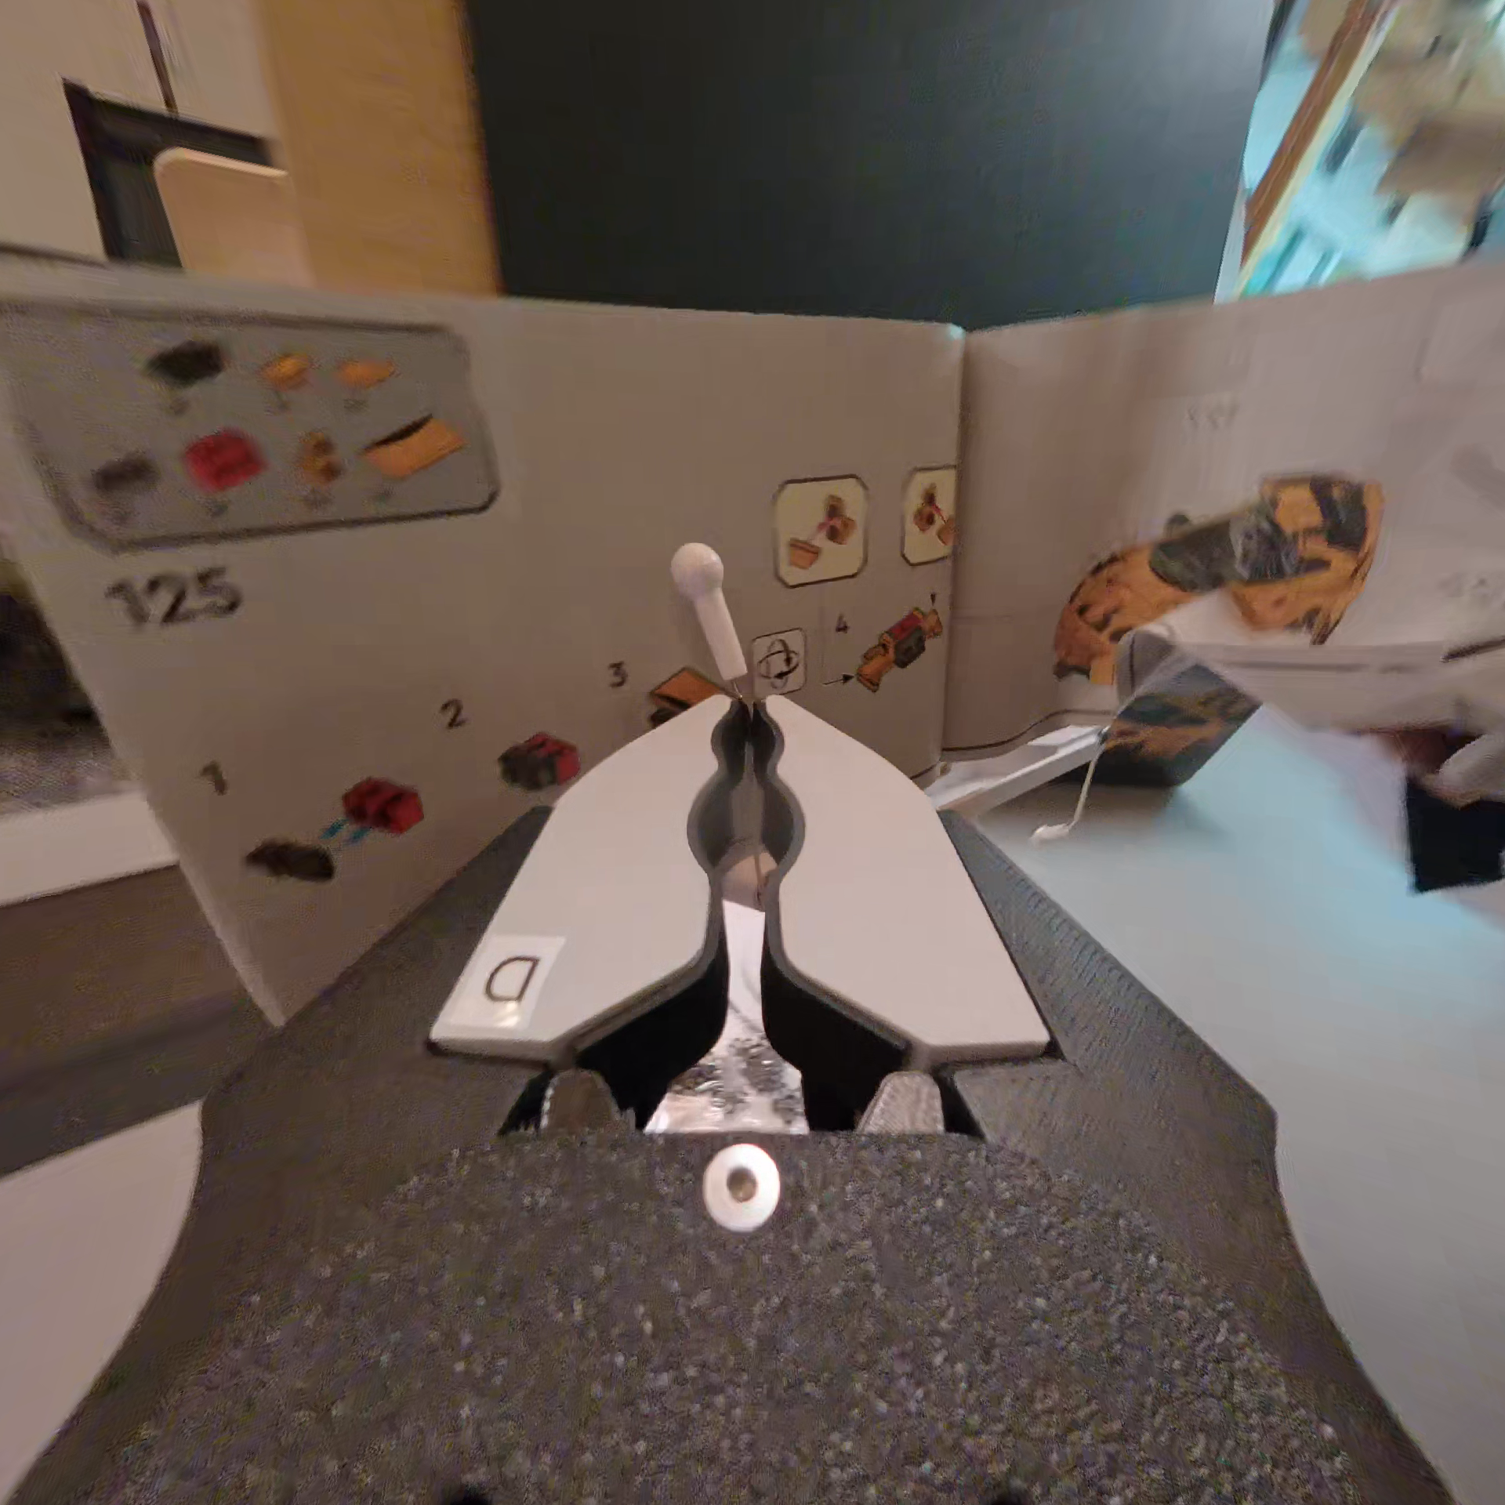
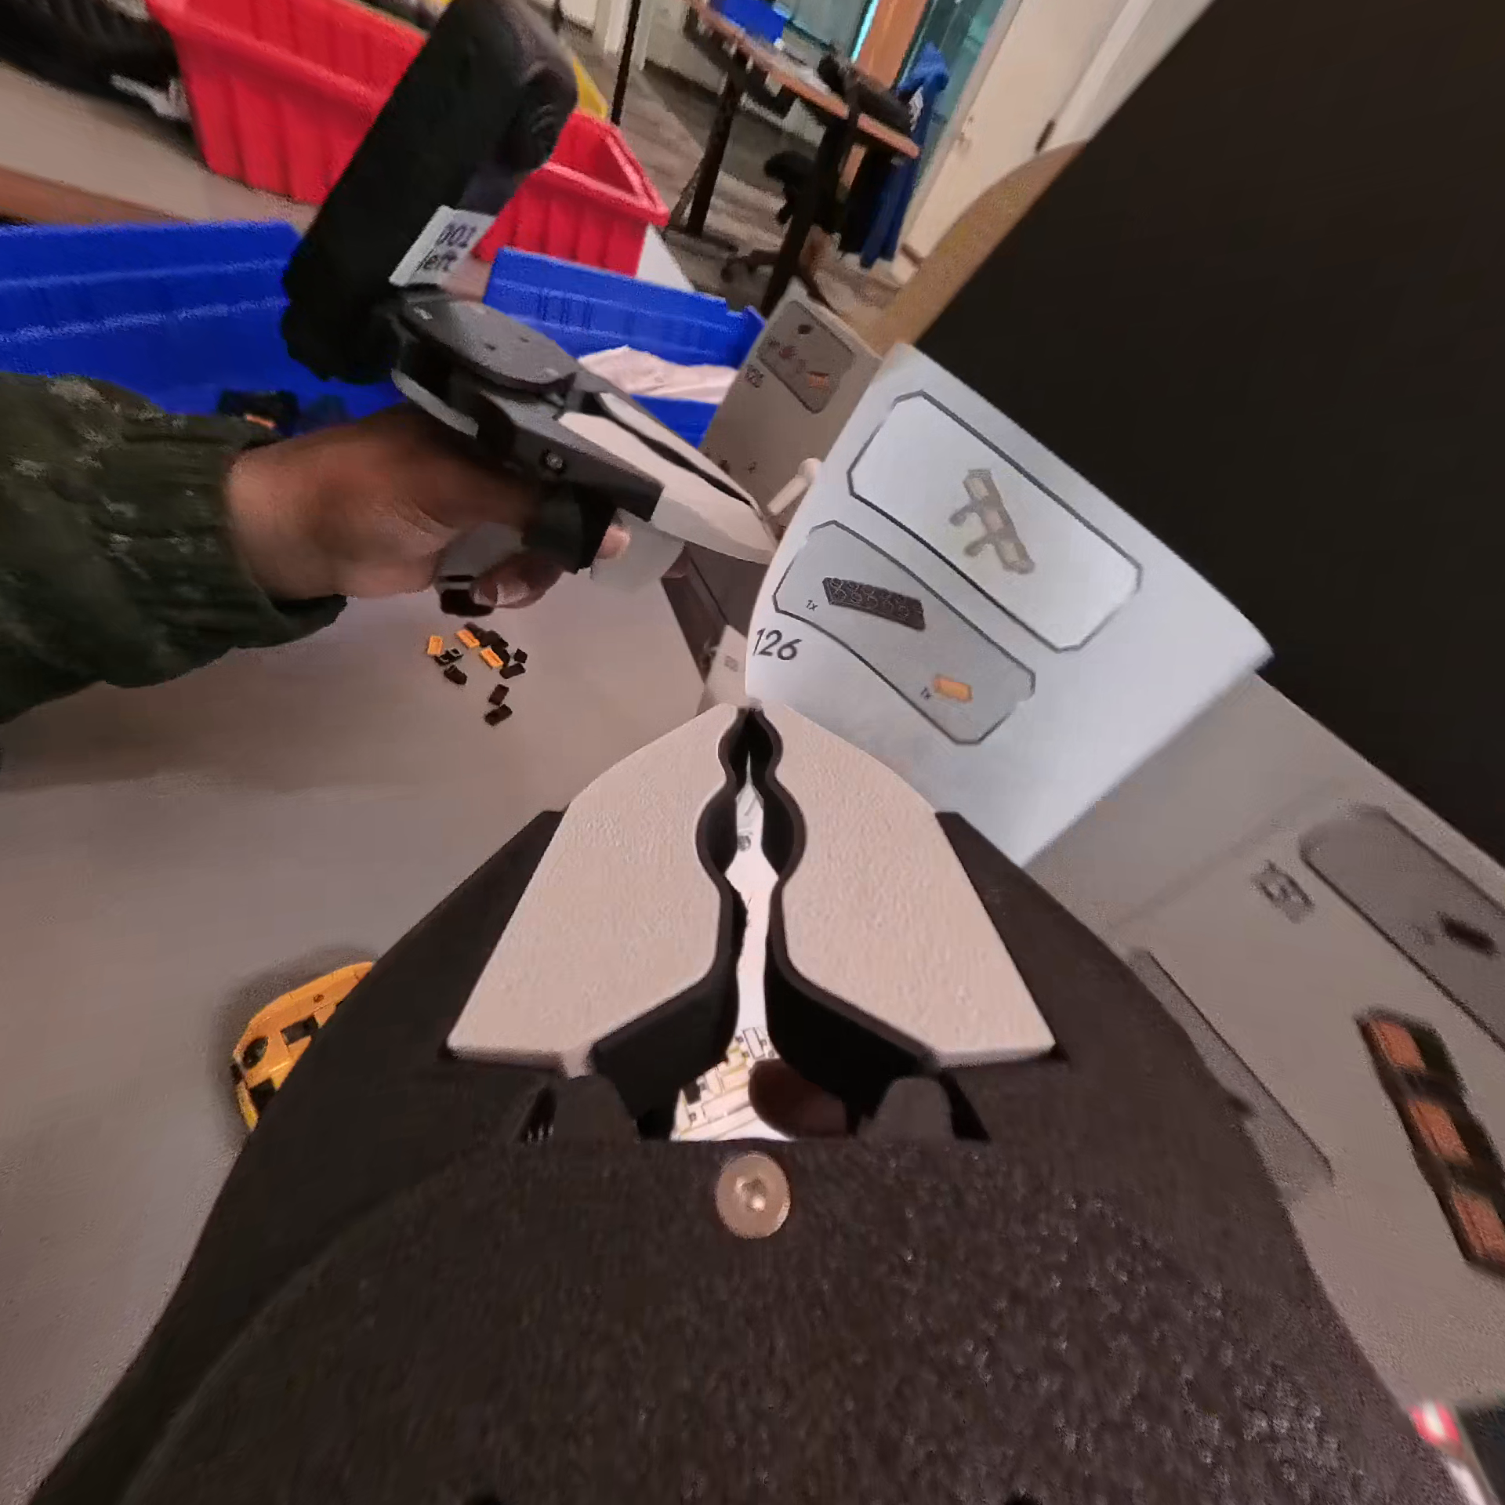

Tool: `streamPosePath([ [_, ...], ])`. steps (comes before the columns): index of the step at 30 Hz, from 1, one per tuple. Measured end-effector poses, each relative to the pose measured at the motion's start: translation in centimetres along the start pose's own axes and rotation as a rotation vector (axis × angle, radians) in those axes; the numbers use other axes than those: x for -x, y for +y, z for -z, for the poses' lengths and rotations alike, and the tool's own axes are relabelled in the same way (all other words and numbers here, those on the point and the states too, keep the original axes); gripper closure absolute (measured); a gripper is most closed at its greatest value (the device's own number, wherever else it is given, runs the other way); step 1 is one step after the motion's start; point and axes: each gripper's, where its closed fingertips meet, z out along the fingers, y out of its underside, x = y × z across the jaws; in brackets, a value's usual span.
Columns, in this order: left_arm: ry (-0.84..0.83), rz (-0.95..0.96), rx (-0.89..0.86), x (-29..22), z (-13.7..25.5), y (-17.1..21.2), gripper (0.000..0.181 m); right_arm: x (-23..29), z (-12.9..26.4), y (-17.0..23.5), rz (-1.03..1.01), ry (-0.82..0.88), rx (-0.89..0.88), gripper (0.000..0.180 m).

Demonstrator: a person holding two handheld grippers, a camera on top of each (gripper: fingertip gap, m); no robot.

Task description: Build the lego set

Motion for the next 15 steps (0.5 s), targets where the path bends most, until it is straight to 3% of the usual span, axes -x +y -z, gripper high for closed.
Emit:
streamPosePath([
  [6,0.093,0.379,-0.098,1.9,1.0,0.6,0.179,3.0,-5.2,-1.0,0.108,-0.139,0.085,0.18],
  [15,0.219,0.749,-0.253,3.3,2.2,1.9,0.179,5.2,-12.8,-0.6,0.239,-0.239,0.274,0.18],
])
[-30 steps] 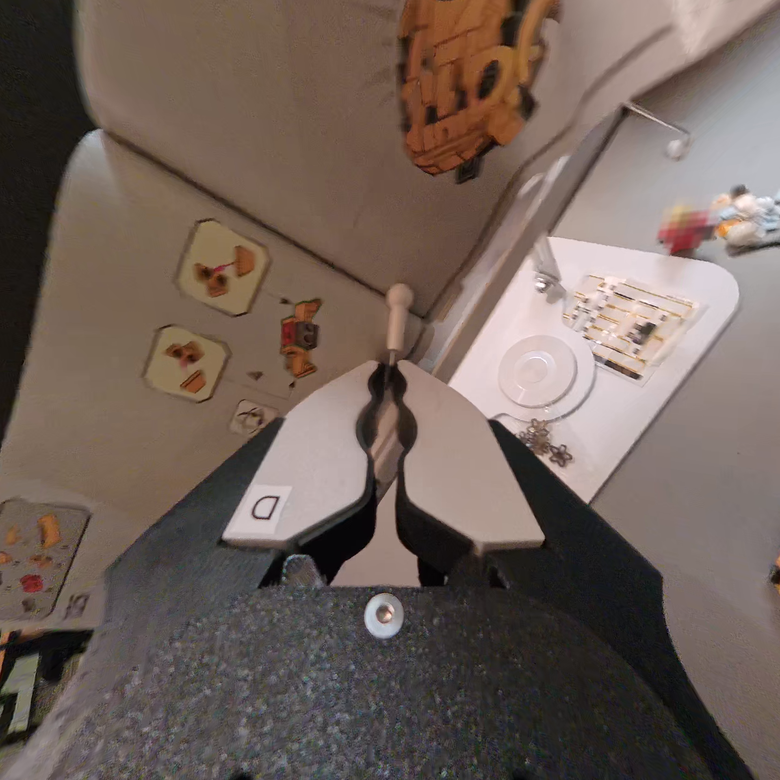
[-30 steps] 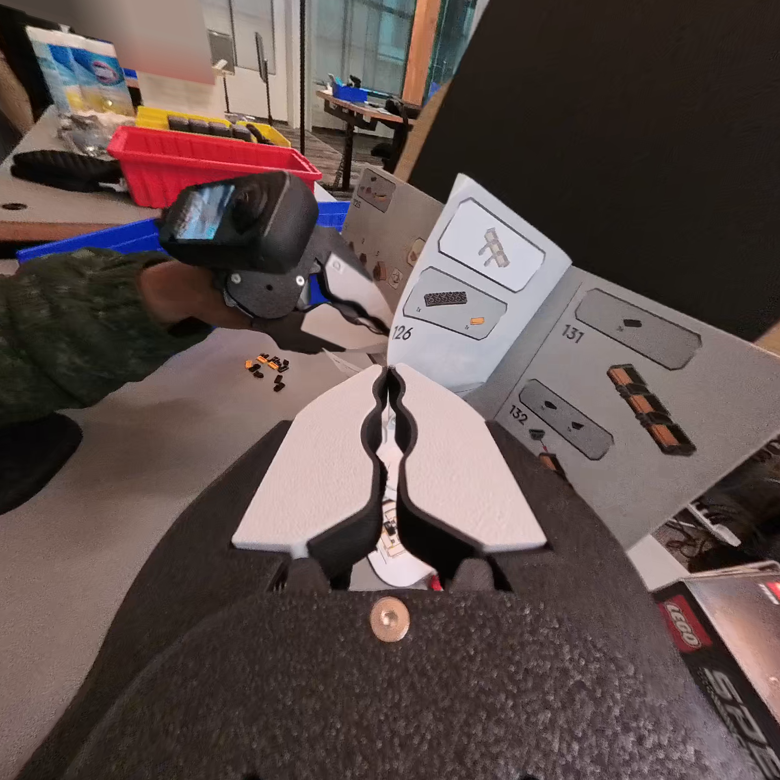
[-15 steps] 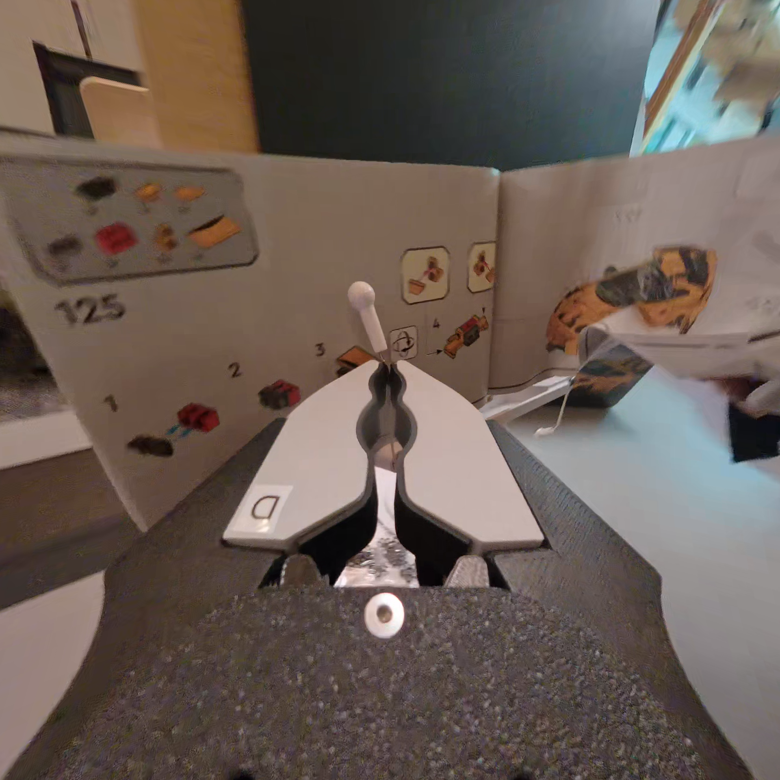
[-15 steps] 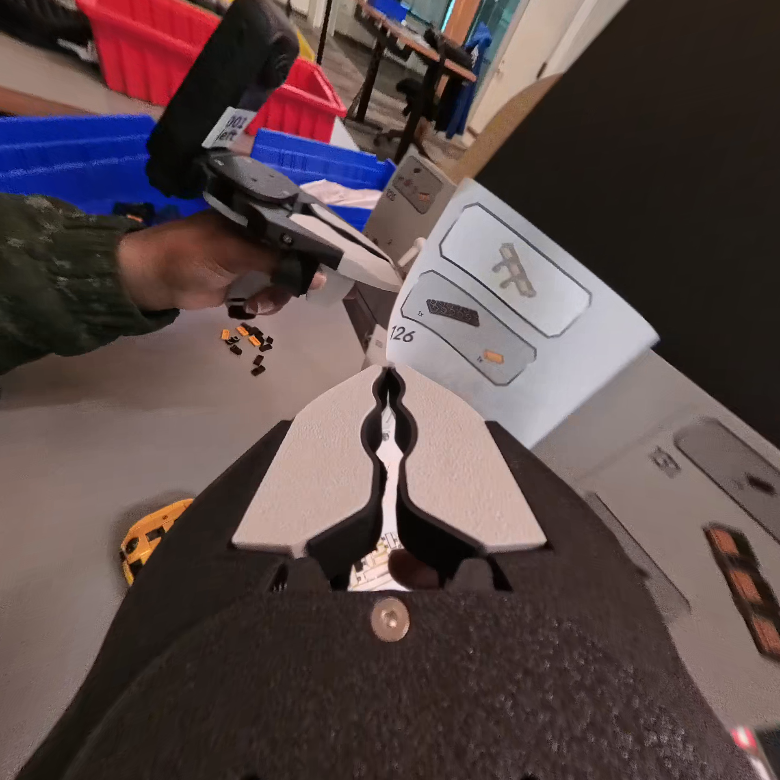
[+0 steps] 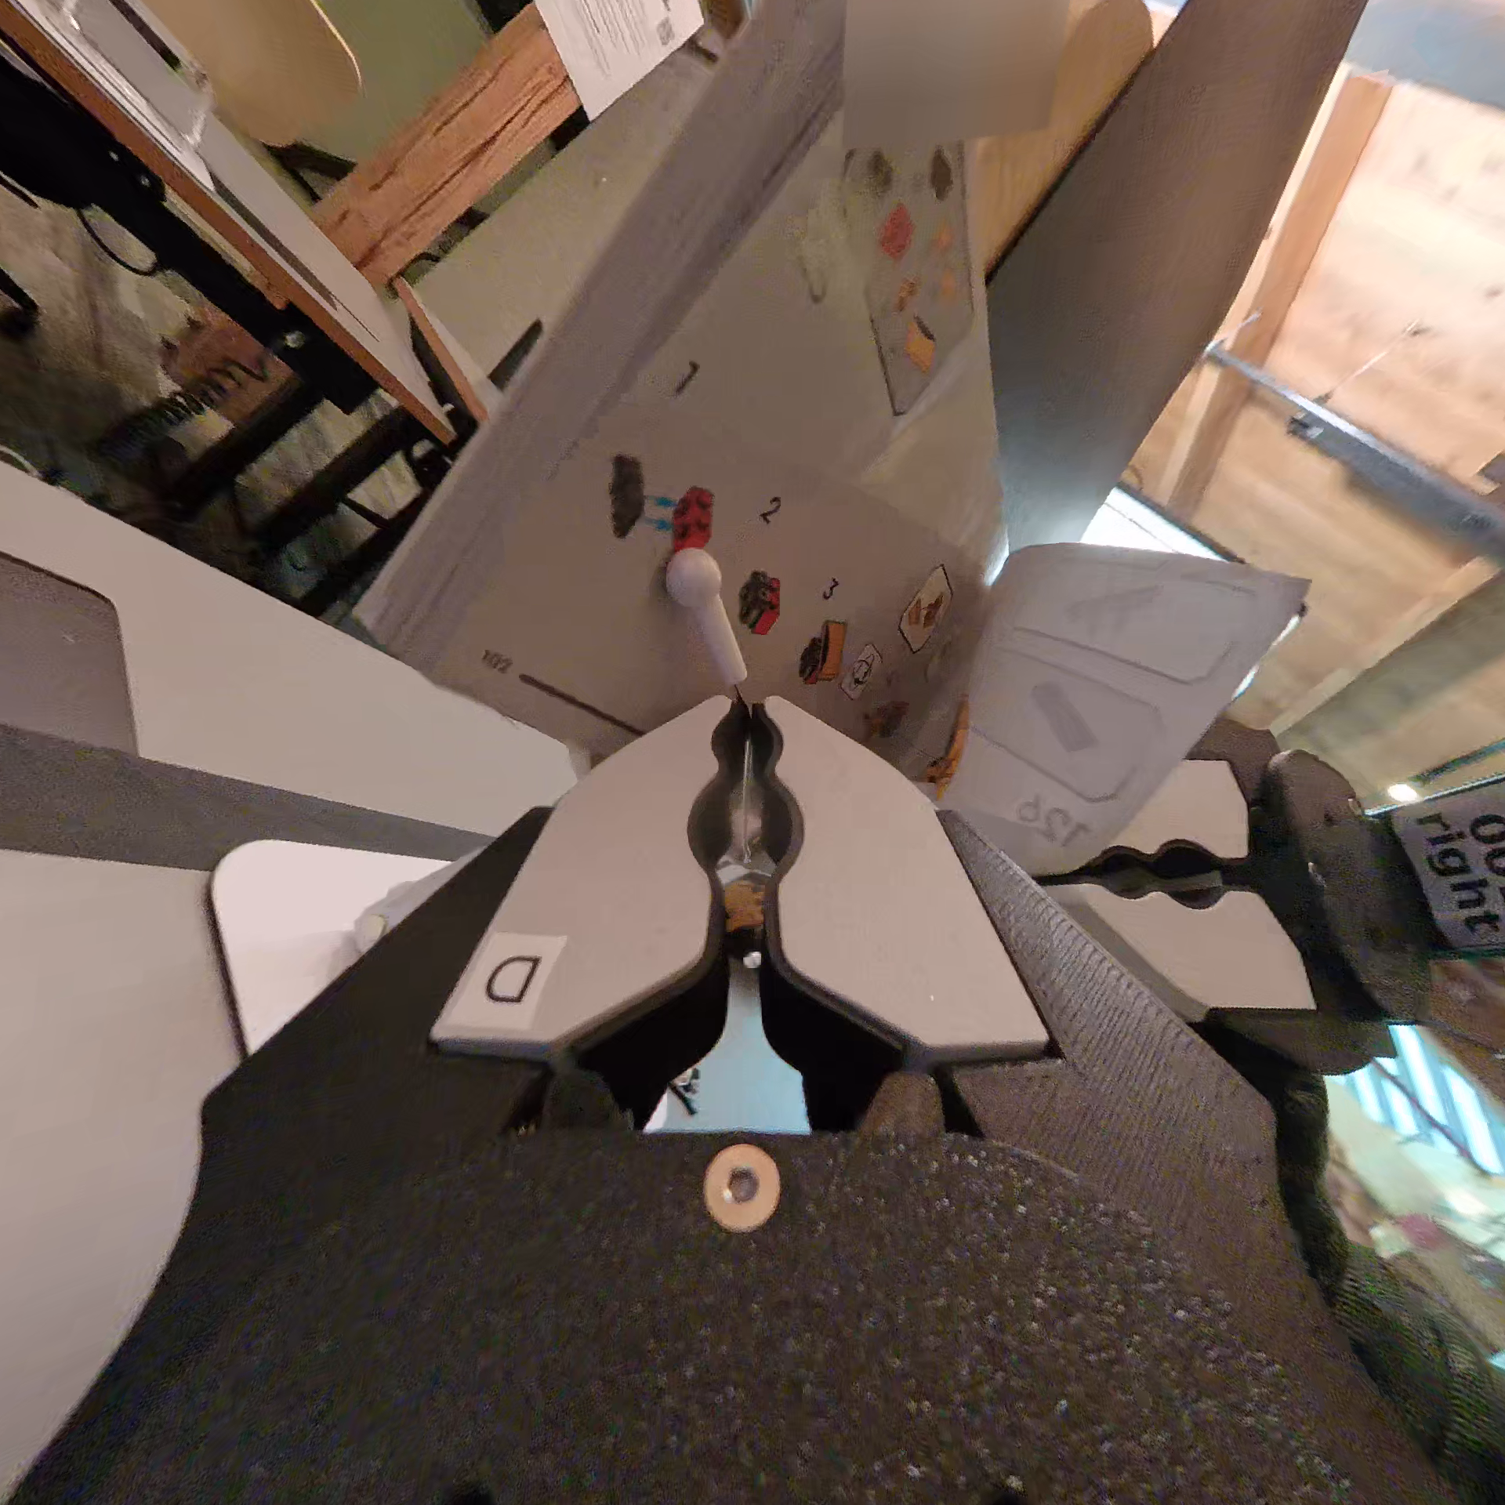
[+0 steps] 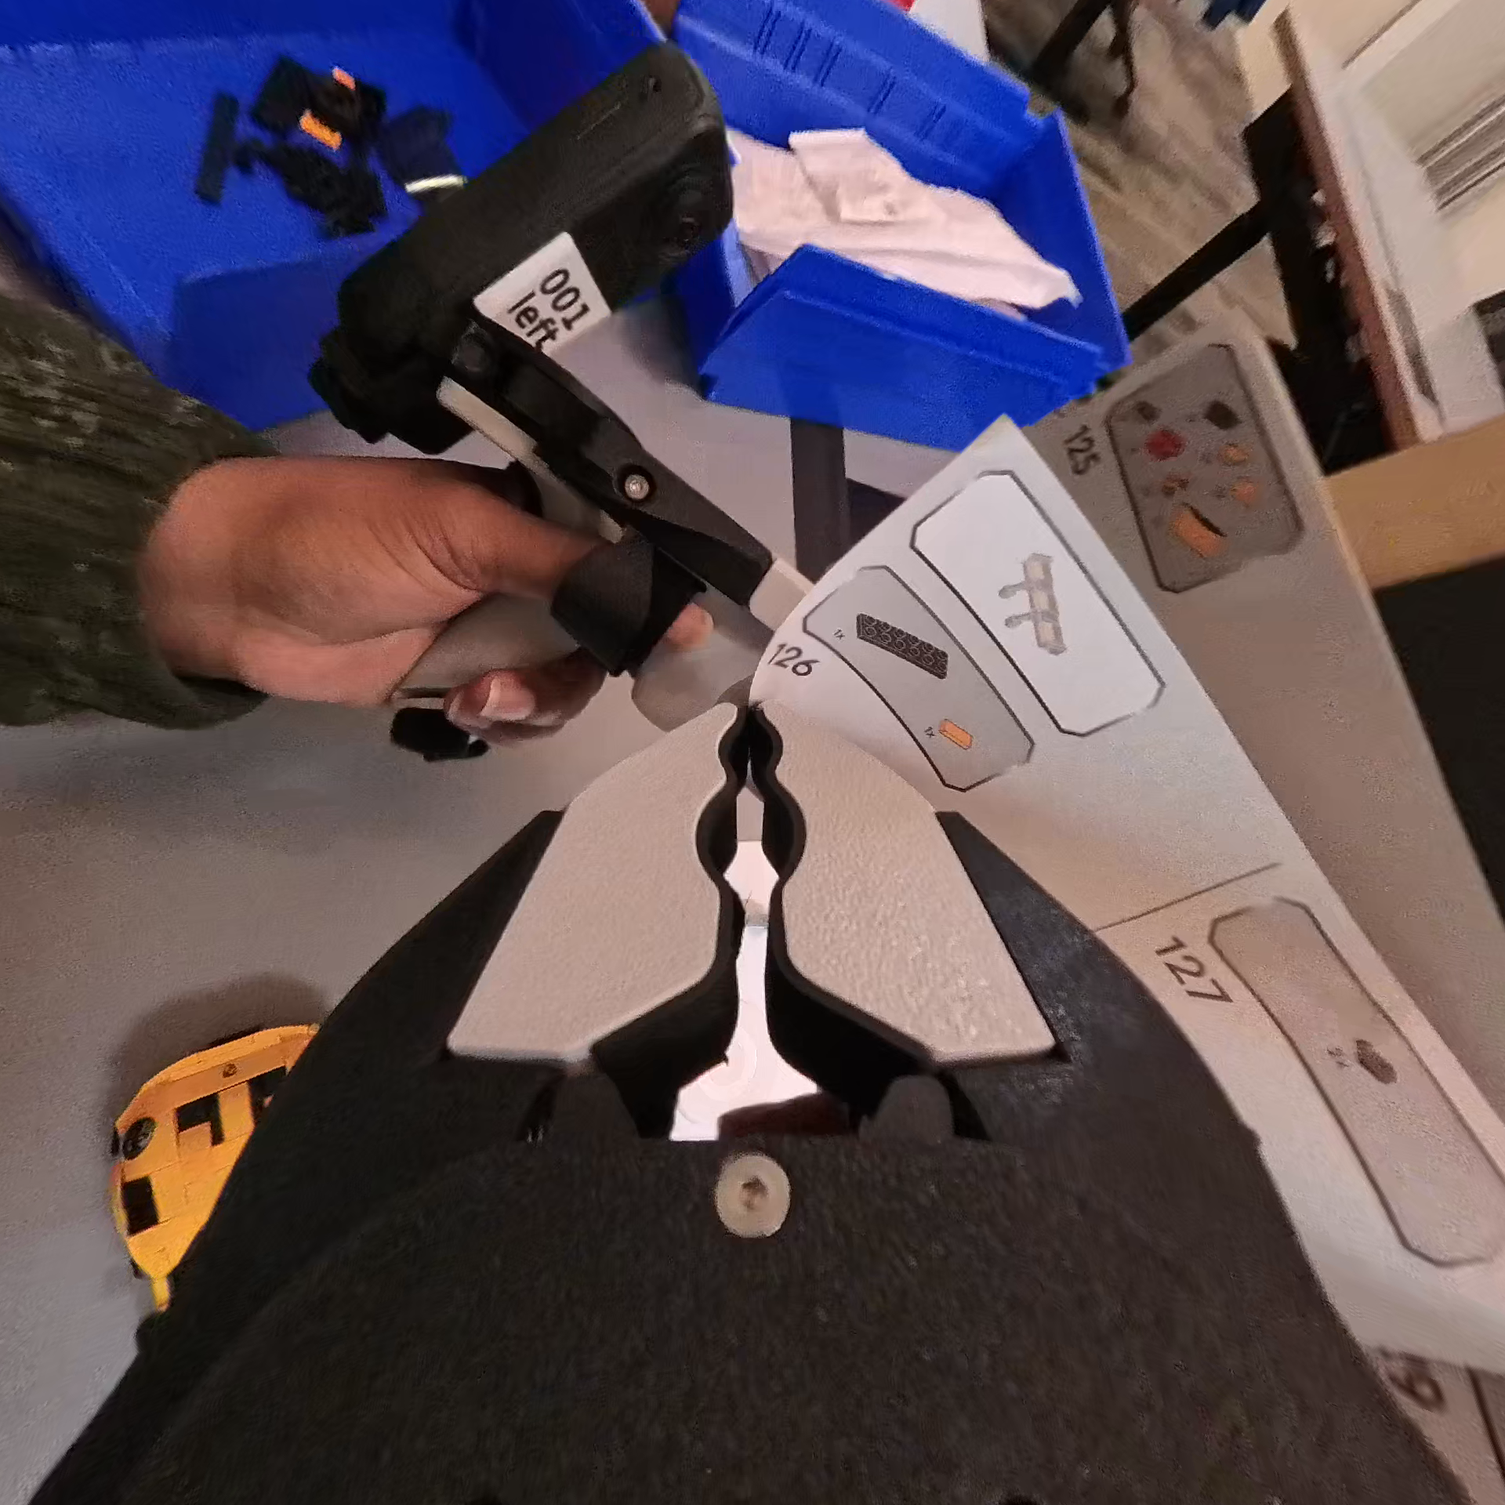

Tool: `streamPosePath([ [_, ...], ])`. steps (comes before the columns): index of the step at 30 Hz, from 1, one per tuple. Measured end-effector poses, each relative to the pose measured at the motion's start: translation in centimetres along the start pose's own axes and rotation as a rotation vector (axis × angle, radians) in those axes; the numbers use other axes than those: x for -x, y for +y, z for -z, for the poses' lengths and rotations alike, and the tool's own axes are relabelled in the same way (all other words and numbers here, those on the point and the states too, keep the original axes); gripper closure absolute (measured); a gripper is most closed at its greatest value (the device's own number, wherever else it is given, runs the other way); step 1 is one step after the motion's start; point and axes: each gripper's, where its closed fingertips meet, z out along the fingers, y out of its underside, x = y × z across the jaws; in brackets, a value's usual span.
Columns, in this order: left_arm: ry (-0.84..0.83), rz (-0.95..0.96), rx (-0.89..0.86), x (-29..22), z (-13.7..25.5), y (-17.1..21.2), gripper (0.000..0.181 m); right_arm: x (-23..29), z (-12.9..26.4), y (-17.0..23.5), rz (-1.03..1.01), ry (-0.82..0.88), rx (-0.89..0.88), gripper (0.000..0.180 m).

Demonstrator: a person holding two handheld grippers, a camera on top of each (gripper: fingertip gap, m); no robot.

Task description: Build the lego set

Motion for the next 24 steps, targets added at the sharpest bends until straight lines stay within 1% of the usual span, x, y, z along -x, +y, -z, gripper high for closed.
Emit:
streamPosePath([
  [4,0.039,0.018,0.007,0.0,0.0,-0.1,0.179,1.0,-1.1,-1.2,-0.001,-0.034,0.032,0.179],
  [5,0.044,0.021,0.011,0.0,0.0,-0.1,0.179,1.3,-1.0,-1.7,0.01,-0.04,0.022,0.176],
  [8,0.062,0.036,0.018,0.0,0.0,-0.1,0.179,2.1,-0.2,-3.4,0.019,-0.061,-0.031,0.17],
  [11,0.066,0.034,0.018,-0.1,-0.1,-0.2,0.18,2.6,0.7,-5.0,0.034,-0.079,-0.089,0.161],
  [13,0.064,0.025,0.023,-0.3,-0.3,-0.3,0.18,2.5,1.6,-6.2,0.032,-0.076,-0.165,0.156],
  [15,0.054,0.004,0.031,-0.4,-0.3,-0.3,0.18,1.4,3.2,-6.8,-0.006,-0.043,-0.251,0.155],
  [17,0.046,-0.019,0.041,-0.5,-0.3,-0.3,0.18,-1.3,5.3,-5.8,-0.032,0.059,-0.3,0.155],
  [19,0.043,-0.023,0.041,-0.5,-0.4,-0.3,0.18,-4.1,7.1,-3.1,-0.029,0.174,-0.26,0.154],
  [21,0.048,-0.01,0.037,-0.5,-0.5,-0.4,0.179,-5.4,8.0,0.2,0.052,0.253,-0.176,0.155],
  [24,0.048,-0.016,0.037,-0.6,-0.6,-0.4,0.179,-5.1,7.6,3.7,0.198,0.32,-0.107,0.158],
])
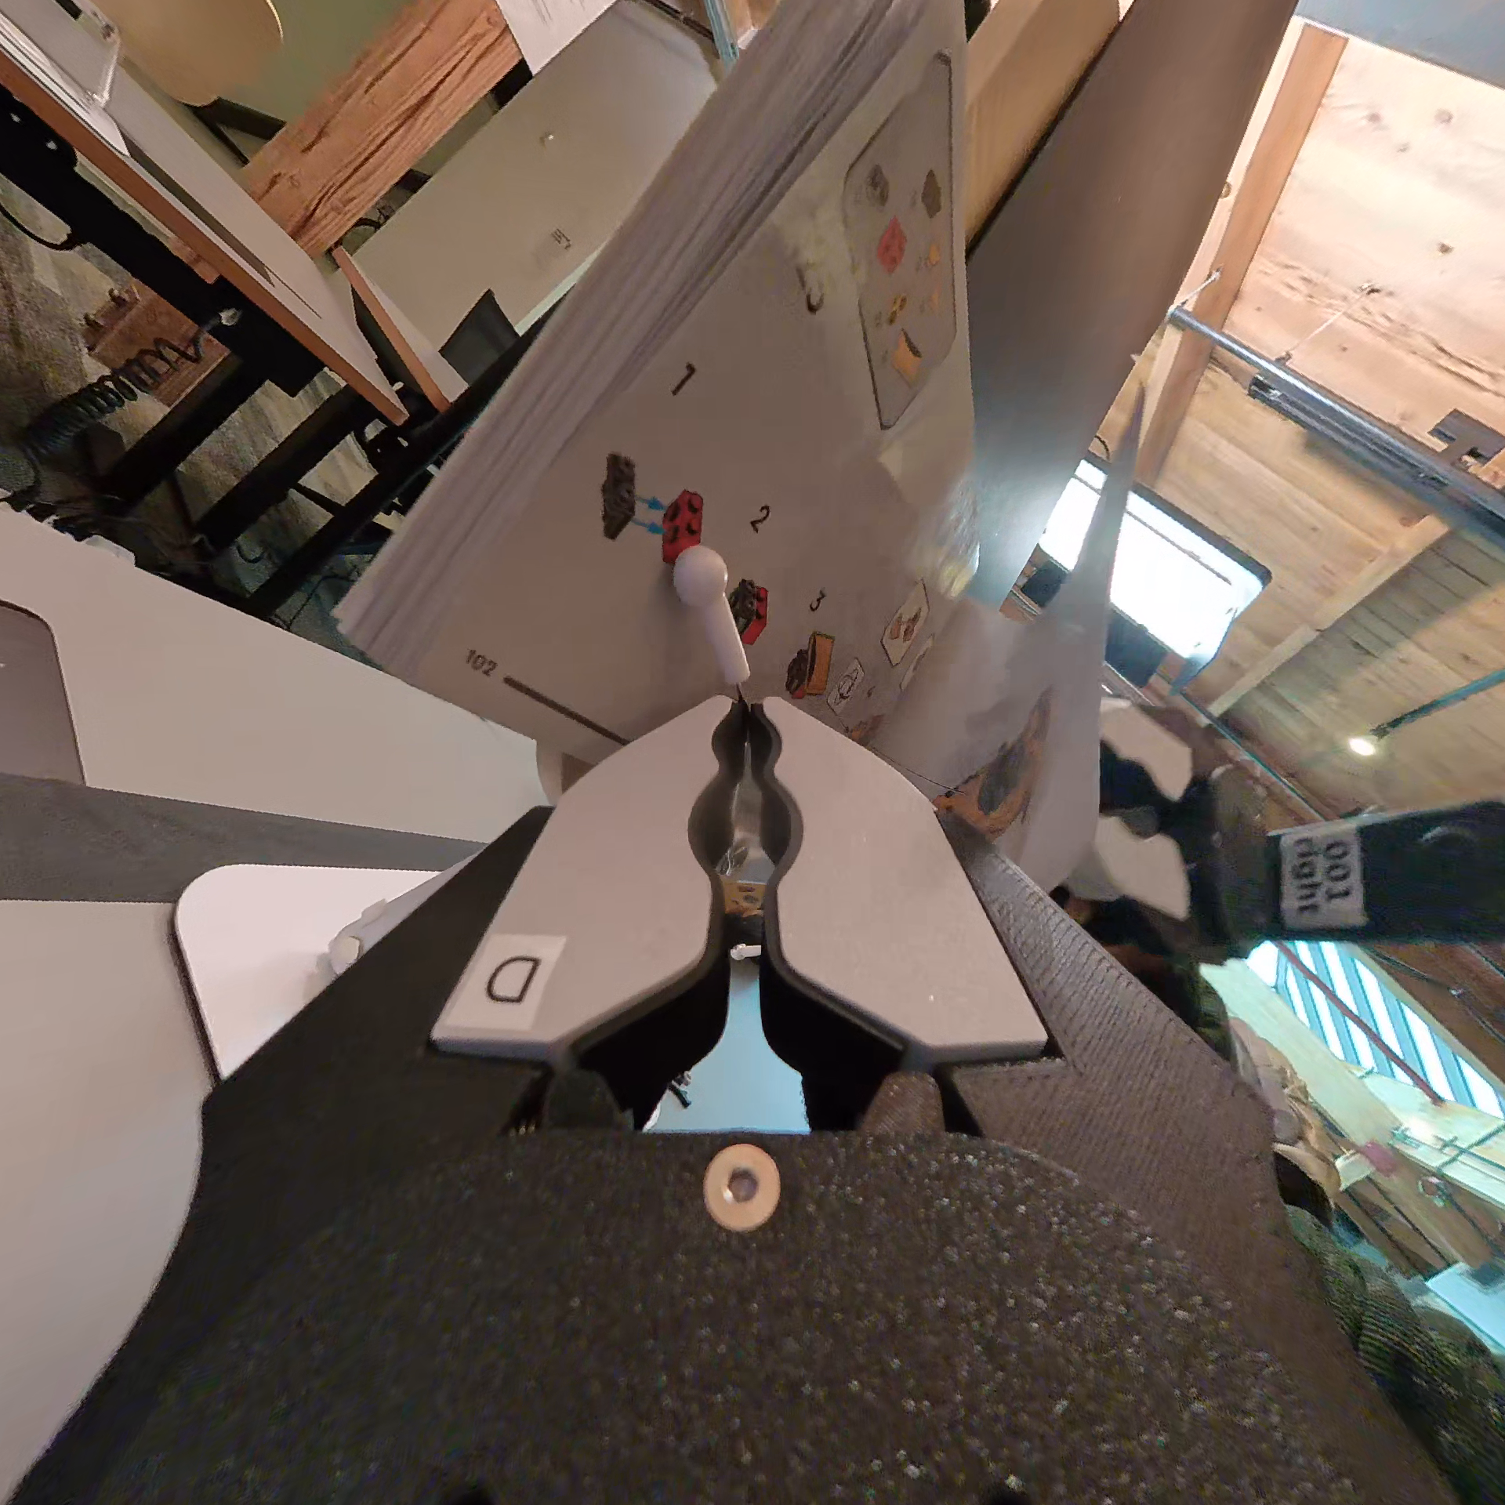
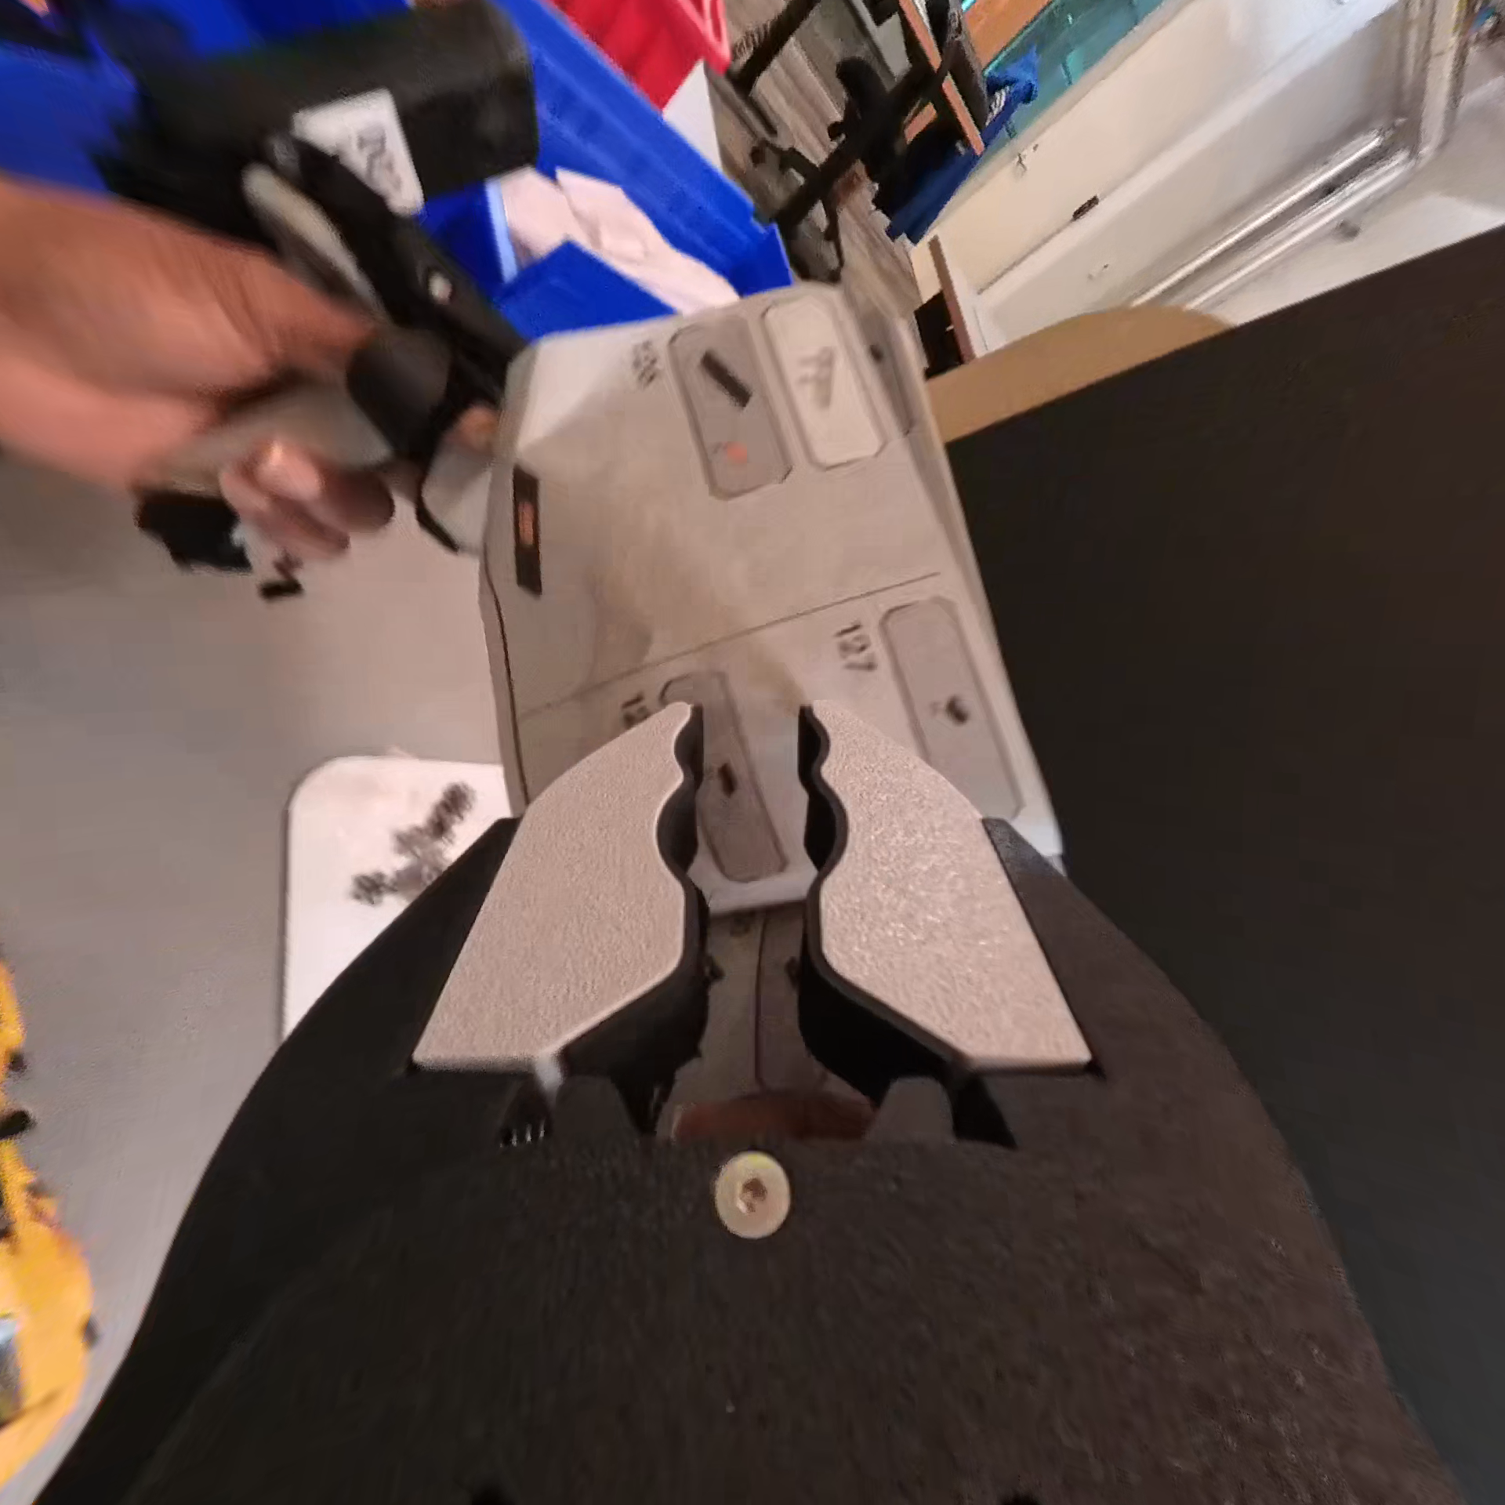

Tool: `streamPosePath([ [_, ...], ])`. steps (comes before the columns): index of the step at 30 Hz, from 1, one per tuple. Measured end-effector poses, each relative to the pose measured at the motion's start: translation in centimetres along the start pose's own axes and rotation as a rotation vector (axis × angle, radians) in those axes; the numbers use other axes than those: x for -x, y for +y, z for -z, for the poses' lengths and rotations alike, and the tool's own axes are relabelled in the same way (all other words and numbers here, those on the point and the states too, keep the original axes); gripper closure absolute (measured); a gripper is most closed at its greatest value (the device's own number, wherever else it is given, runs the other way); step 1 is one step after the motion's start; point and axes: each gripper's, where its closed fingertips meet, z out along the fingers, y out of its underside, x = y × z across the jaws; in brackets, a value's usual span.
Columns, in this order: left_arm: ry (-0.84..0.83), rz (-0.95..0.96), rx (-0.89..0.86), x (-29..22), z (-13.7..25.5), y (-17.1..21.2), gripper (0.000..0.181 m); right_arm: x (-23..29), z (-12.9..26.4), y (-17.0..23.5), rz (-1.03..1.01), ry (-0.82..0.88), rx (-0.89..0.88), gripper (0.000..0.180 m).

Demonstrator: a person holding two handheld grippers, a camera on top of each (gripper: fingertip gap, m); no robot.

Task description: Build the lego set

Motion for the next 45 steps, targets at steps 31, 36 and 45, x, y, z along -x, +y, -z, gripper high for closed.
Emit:
streamPosePath([
  [31,0.046,0.097,-0.079,0.3,0.4,0.0,0.18,1.1,-0.6,5.5,0.291,0.138,0.394,0.168],
  [36,0.046,0.122,-0.081,0.6,0.8,0.2,0.18,0.6,-2.4,5.2,0.151,0.154,0.38,0.176],
  [45,0.124,0.314,-0.209,1.9,1.8,1.0,0.18,0.3,-2.9,4.3,-0.275,0.097,0.299,0.18],
])
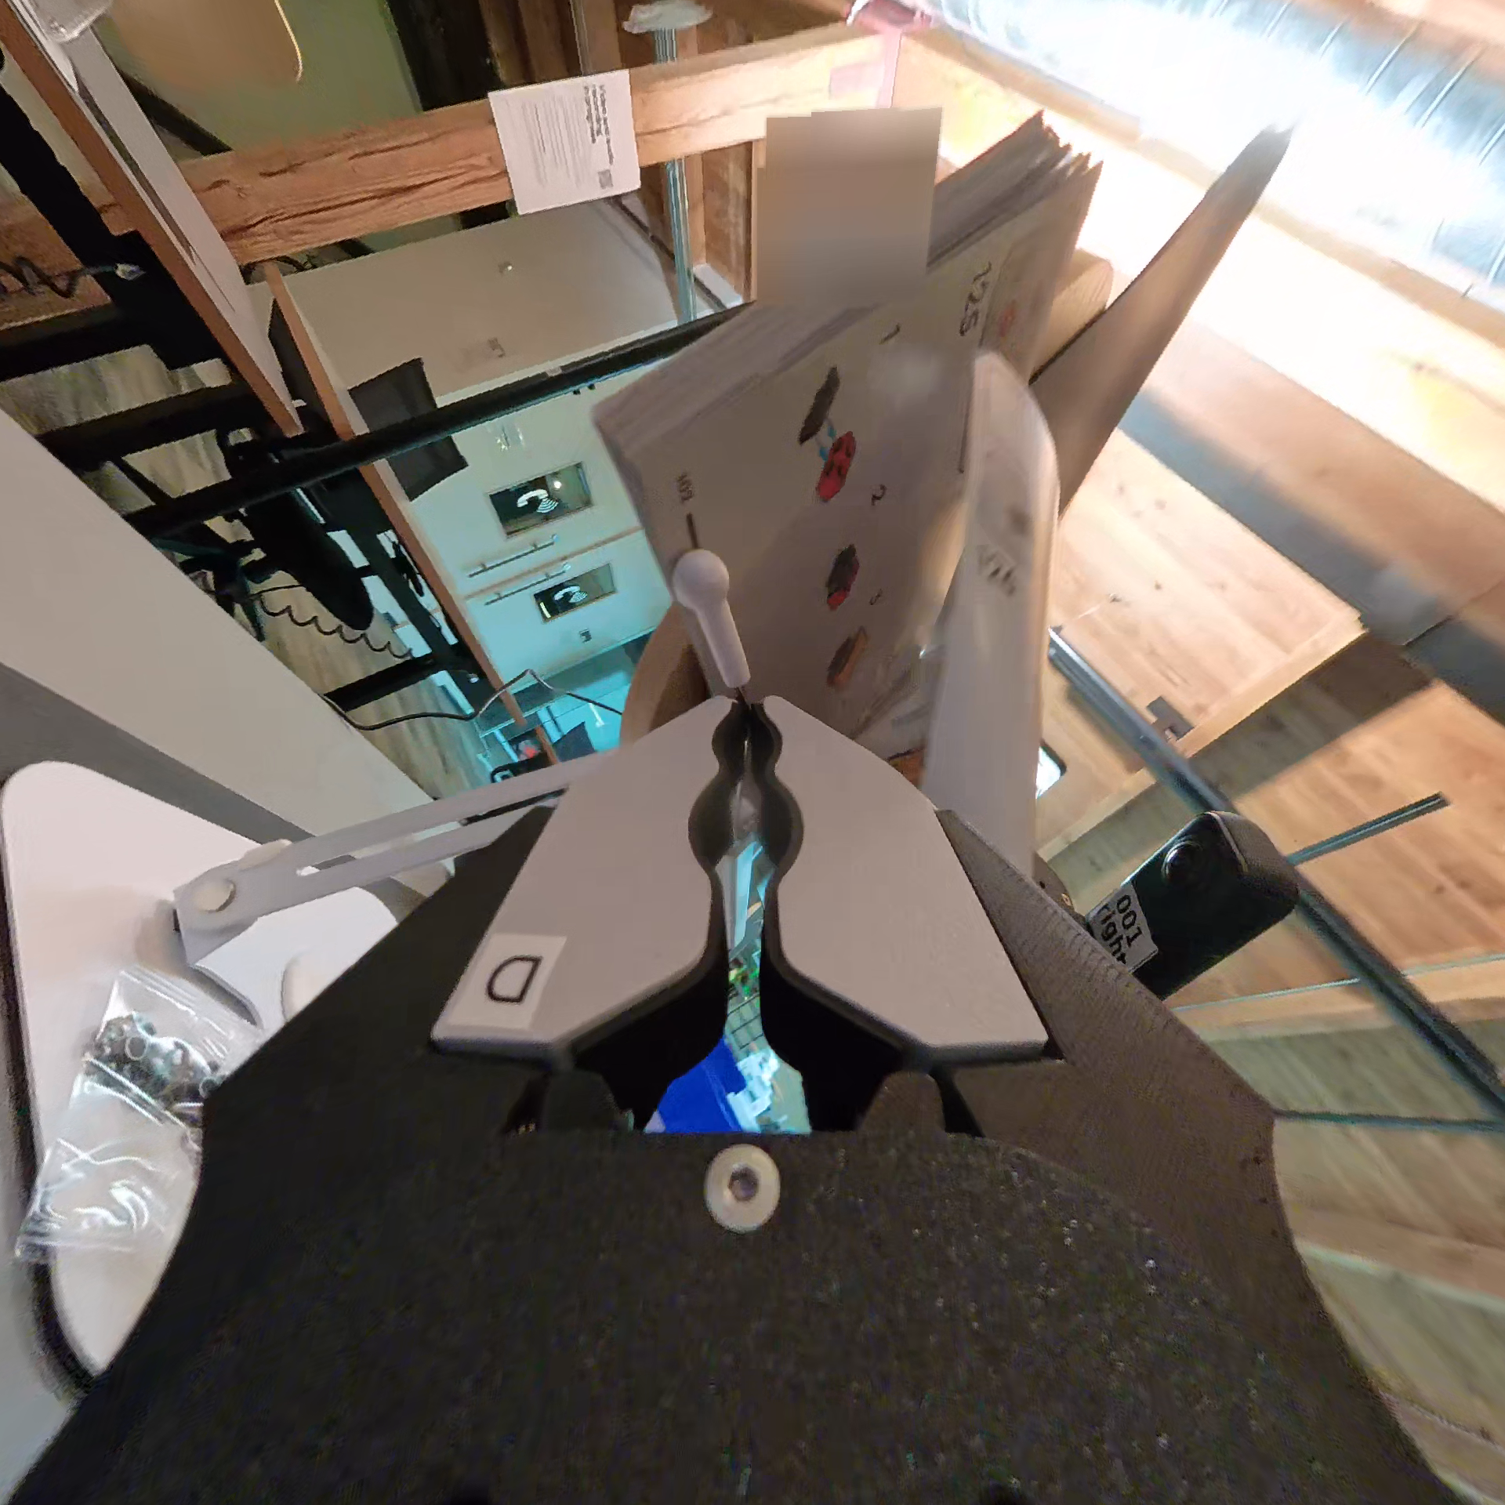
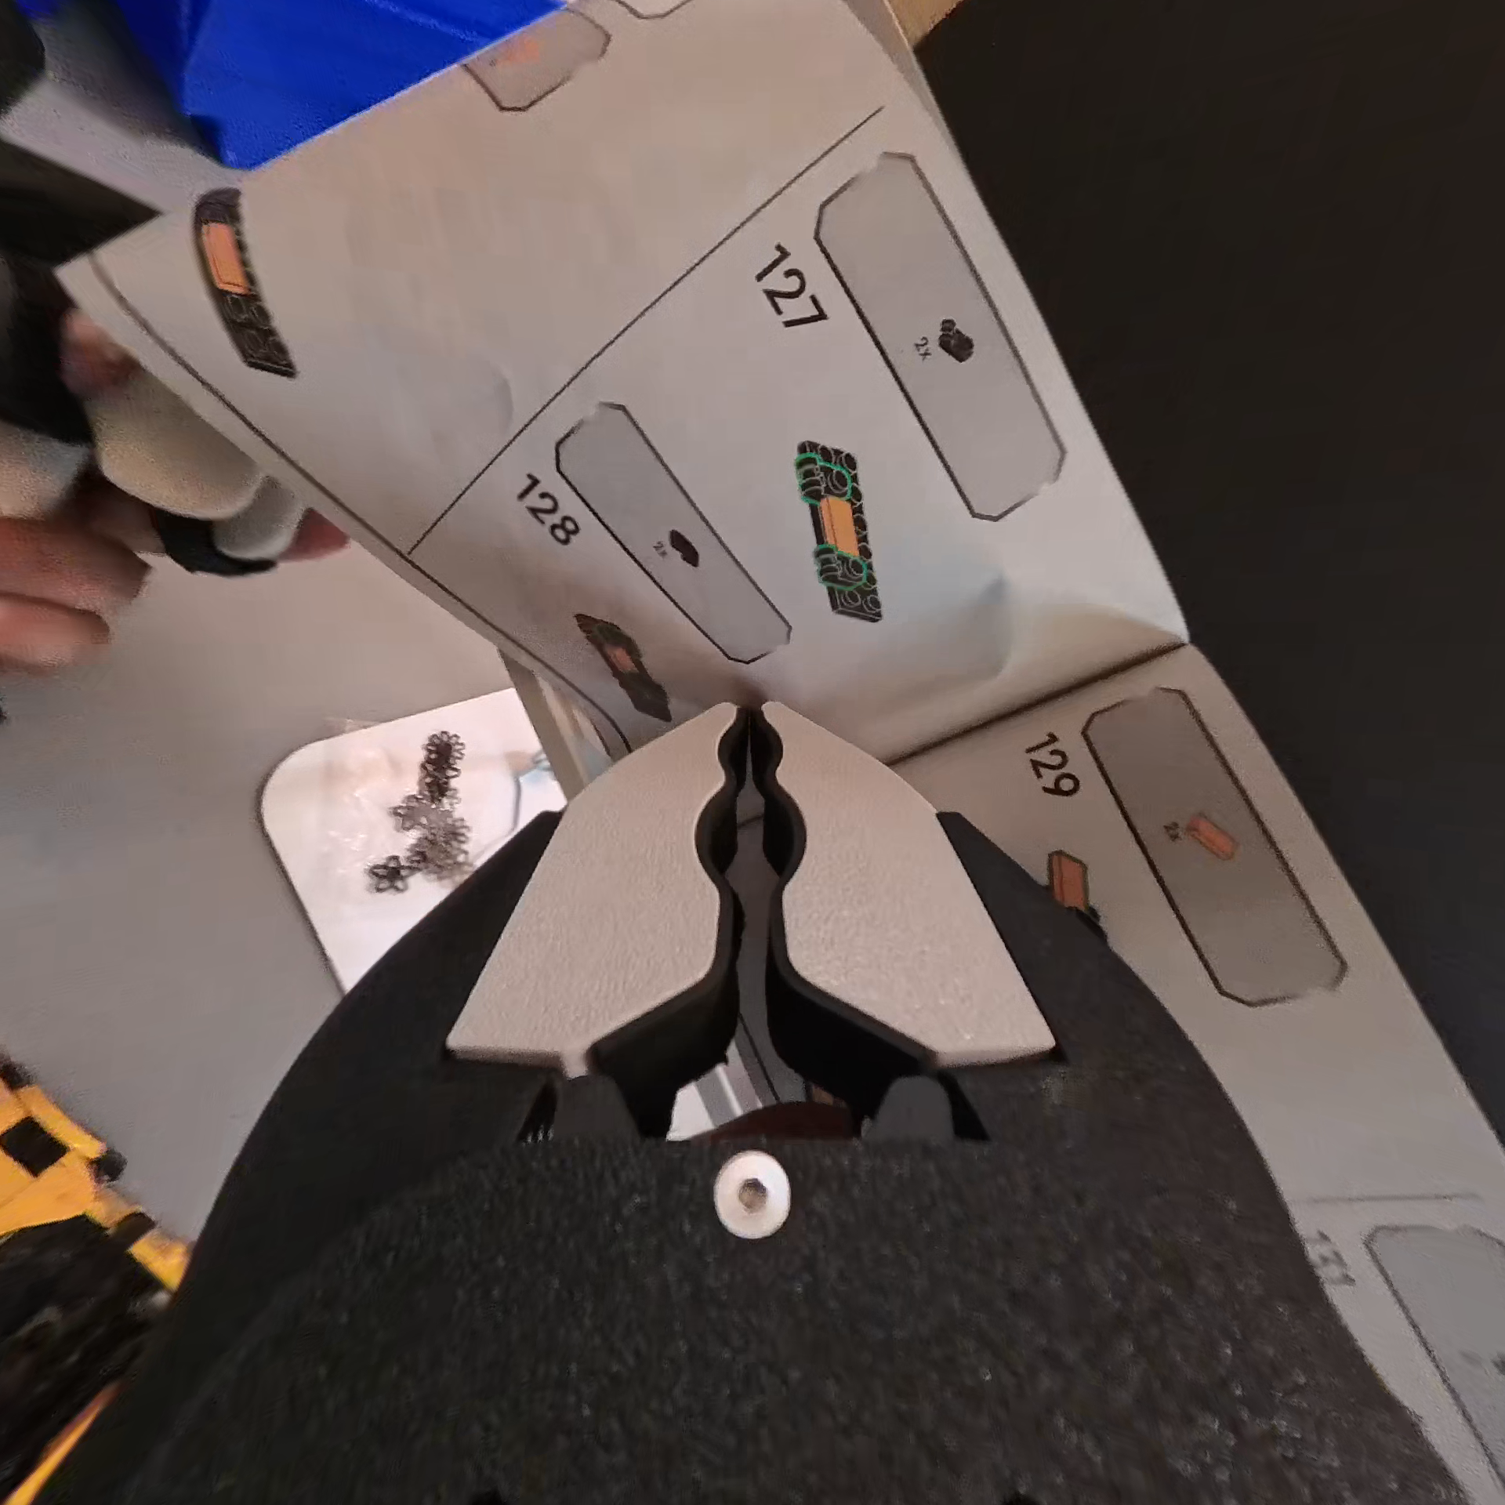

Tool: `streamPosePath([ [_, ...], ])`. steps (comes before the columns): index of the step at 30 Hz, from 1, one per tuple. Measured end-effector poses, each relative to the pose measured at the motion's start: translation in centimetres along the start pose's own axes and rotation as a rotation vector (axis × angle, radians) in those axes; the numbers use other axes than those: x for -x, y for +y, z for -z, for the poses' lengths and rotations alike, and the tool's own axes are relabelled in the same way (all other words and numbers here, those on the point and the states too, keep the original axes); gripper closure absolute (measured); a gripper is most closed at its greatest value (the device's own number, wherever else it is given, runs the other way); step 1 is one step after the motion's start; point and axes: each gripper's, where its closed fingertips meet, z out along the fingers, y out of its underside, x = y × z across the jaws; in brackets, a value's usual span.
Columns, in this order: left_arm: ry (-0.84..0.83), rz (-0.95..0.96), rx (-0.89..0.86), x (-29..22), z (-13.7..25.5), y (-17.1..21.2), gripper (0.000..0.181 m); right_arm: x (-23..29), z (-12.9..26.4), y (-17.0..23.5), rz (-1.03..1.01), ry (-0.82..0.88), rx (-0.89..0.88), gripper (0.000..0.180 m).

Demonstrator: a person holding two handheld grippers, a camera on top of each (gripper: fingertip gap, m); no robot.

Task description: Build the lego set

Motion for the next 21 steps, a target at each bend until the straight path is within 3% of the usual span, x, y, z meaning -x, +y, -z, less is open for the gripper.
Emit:
streamPosePath([
  [6,0.0,0.042,-0.029,1.1,0.6,0.4,0.178,0.1,-0.1,-0.7,-0.142,-0.07,-0.002,0.18],
  [12,-0.015,-0.057,-0.057,0.1,0.6,0.4,0.179,-0.4,-0.6,-1.1,-0.321,-0.063,-0.056,0.18],
  [16,-0.047,-0.136,-0.143,-0.4,0.9,0.6,0.179,-0.6,-1.0,-1.0,-0.309,0.008,-0.049,0.18],
  [21,-0.142,-0.485,-0.071,-2.8,-0.3,1.0,0.18,-0.6,-1.2,-1.0,-0.268,0.077,-0.044,0.18],
])
